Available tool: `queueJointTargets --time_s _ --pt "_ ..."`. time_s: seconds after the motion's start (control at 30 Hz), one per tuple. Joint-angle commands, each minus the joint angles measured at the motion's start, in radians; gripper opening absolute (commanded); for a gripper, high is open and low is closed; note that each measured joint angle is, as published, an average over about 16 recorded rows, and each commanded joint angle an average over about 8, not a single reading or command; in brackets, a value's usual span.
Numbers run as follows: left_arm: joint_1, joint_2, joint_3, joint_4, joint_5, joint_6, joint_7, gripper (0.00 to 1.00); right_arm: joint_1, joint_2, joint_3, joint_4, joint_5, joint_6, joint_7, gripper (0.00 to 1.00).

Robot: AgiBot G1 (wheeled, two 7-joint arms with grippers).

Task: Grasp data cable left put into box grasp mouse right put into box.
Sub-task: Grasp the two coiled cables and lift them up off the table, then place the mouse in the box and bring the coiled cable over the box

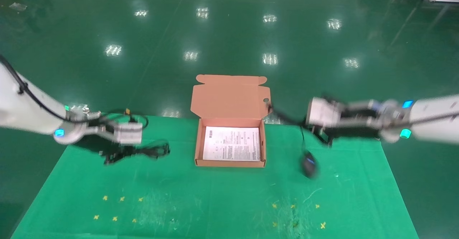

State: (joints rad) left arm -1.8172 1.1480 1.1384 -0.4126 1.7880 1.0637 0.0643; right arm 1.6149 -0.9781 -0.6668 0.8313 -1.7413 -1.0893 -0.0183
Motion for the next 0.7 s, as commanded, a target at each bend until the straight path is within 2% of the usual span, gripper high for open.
queueJointTargets --time_s 0.03,0.33,0.7 --pt "-0.016 -0.017 0.000 -0.055 0.007 -0.013 -0.021 0.00 0.029 -0.004 0.016 -0.006 0.014 0.008 0.003 0.00" --pt "-0.051 -0.024 0.010 -0.242 0.097 -0.130 -0.142 0.00 0.156 -0.140 0.052 -0.104 0.075 0.044 -0.061 0.00" --pt "-0.083 -0.009 0.014 -0.300 0.164 -0.206 -0.189 0.00 0.254 -0.247 0.092 -0.275 0.156 0.037 -0.199 0.00"
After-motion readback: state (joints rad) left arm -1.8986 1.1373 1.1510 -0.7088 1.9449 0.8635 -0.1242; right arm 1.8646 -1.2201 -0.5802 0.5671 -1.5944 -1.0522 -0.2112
